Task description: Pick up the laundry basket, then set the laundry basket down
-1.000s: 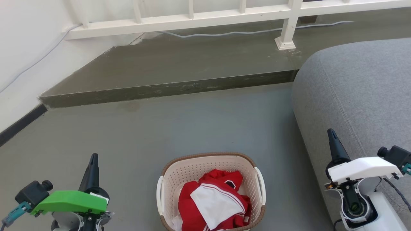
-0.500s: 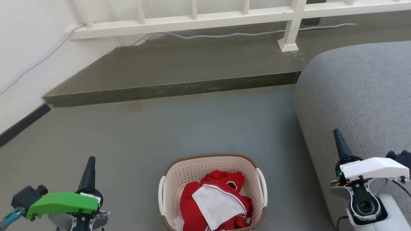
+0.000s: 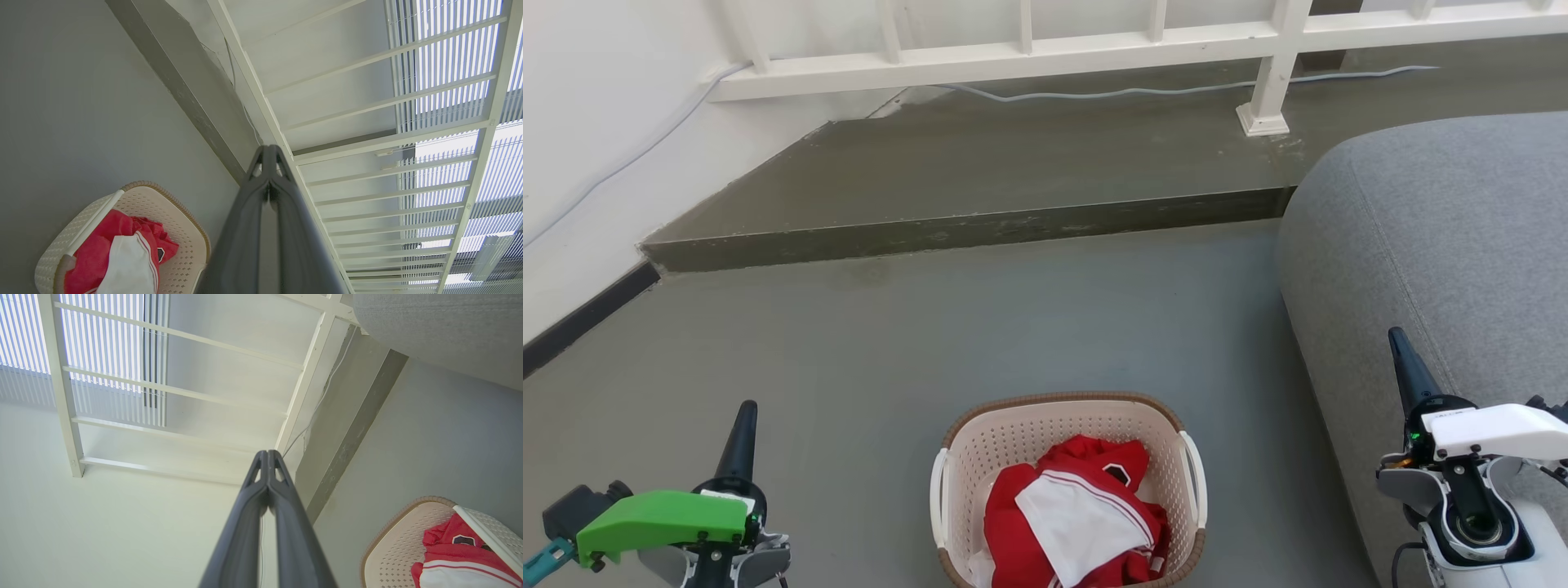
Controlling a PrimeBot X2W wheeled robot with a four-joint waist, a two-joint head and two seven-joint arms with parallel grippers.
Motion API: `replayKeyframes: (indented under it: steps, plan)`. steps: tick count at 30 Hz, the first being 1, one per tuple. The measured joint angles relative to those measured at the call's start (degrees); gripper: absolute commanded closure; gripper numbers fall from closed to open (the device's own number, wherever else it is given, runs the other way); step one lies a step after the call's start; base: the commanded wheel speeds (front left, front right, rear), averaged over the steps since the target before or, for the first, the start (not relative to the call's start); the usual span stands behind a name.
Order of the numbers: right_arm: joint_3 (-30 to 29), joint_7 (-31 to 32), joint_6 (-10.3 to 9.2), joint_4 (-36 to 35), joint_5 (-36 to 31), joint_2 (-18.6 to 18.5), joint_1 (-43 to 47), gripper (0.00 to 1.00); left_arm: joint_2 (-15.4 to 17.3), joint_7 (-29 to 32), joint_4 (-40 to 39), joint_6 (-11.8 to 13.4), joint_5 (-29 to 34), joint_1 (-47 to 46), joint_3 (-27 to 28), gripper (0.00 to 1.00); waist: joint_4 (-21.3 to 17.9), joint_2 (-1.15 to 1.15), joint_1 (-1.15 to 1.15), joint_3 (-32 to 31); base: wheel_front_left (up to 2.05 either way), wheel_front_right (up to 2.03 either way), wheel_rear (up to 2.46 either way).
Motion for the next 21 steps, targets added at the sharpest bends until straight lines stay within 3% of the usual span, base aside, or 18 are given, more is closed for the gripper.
replayKeyframes:
  steps: [21]
  plan:
    - [-4.54,3.71,2.49,0.69,13.80,1.14,-0.04,1.00,-0.24,3.70,1.22,-0.03,-12.21,-0.43,2.85,1.00,0.92,0.00,0.00,-0.42,0.00,0.00,0.00]
